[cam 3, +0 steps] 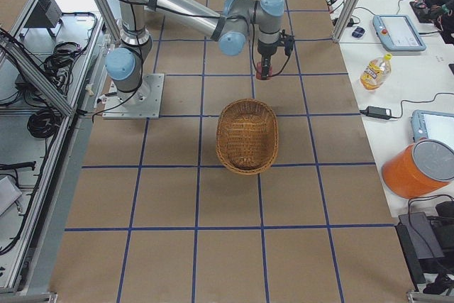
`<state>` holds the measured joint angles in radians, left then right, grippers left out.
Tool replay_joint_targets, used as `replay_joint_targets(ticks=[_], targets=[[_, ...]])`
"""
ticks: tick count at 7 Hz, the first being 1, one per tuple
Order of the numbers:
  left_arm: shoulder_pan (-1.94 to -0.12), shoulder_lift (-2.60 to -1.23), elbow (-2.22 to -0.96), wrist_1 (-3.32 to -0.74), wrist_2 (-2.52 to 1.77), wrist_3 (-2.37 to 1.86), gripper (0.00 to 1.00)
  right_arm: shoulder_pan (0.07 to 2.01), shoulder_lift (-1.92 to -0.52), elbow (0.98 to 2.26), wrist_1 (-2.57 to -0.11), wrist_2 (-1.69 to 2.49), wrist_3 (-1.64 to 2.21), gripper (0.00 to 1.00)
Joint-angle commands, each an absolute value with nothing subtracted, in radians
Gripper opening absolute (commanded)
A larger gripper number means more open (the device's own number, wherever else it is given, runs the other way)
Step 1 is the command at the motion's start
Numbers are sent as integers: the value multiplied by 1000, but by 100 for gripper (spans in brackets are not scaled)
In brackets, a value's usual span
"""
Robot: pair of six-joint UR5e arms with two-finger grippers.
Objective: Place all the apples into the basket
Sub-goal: 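Carry dark red apple to center with left while right carries red apple to basket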
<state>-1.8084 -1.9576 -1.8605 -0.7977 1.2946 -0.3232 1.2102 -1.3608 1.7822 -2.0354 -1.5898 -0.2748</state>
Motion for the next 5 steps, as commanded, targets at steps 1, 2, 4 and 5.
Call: replay_joint_targets(ticks=[1,2,4,5], targets=[[-1842,-2028,-1826,-712,1299,-379,19,957,-1358,1795,-2066,-1575,-618,10],[-1845,-2046,-1791,-709,1301,-382,66,866,-1326,1790,-2072,-1540,-726,6],[-1827,-2026,-1763,-719,1295,-345,100,781,-1221,1790,-2149,-1513,-761,6],[-1806,-1993,-1763,-760,1289,-313,100,778,-1189,1799,-2236,-1509,-888,10]])
